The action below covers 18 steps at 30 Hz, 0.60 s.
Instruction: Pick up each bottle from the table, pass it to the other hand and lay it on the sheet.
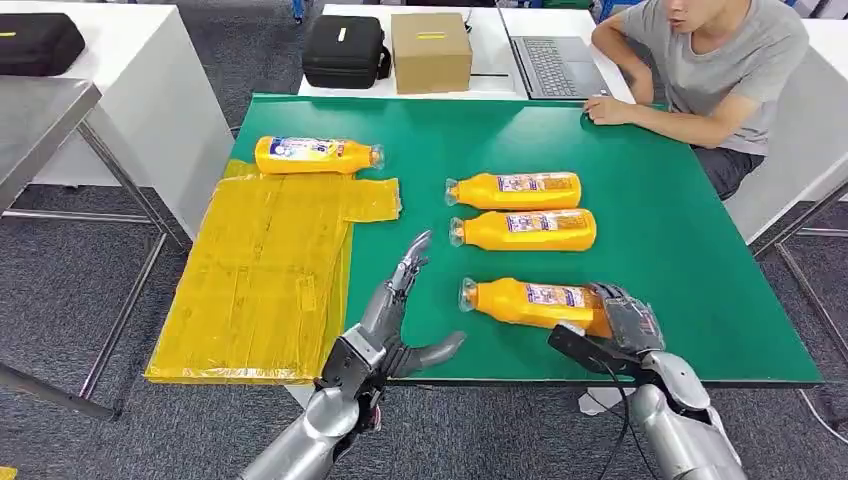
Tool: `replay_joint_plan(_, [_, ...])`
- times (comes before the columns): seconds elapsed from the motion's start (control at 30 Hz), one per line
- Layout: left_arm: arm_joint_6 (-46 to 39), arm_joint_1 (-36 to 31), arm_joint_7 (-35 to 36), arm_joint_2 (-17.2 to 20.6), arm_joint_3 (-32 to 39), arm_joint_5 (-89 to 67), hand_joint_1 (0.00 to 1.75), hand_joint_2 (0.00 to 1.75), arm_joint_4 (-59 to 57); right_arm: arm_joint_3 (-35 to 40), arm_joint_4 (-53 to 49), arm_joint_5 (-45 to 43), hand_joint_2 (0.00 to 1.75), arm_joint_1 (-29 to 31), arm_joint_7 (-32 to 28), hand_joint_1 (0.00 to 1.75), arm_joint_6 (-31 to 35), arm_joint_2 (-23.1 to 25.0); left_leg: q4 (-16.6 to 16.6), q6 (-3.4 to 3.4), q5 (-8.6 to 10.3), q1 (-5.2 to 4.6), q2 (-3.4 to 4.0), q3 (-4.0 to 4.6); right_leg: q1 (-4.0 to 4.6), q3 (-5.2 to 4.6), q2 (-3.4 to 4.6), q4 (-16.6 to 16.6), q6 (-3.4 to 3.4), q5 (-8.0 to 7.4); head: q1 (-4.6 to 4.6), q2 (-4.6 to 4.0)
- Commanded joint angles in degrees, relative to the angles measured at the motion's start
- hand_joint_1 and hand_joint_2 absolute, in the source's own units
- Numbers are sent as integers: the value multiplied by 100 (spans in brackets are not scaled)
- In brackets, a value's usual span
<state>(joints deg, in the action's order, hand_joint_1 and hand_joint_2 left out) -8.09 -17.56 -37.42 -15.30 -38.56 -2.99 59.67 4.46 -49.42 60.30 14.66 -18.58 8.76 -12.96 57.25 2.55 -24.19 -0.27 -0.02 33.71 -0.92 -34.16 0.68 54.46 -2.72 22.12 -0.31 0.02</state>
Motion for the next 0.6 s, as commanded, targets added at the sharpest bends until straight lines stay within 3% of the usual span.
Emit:
replay_joint_plan(0.03, [-114, -233, -55, 93, -205, 38, 0, 175, -397, -308, 536, -736, 175, -48, -635, 175, 359, 369, -7, -15, 0, 9, -12, -11, 9, 18, -18, -9, 13, 5, 0, 0])
replay_joint_plan(0.33, [-483, -284, -207, 20, -248, 30, 0, 175, -545, -1120, 462, -2704, 175, -49, -2060, 175, 598, 701, -4, -11, 2, 5, -14, 17, 4, -5, -15, 1, 8, 5, -2, 0])
replay_joint_plan(0.6, [-693, -357, -258, -2, -316, 106, 0, 175, -598, -896, 35, -3705, 175, -313, -2142, 175, 850, 673, -2, -7, -2, 4, -20, 38, 3, -19, -27, 5, 10, 14, -2, 0])
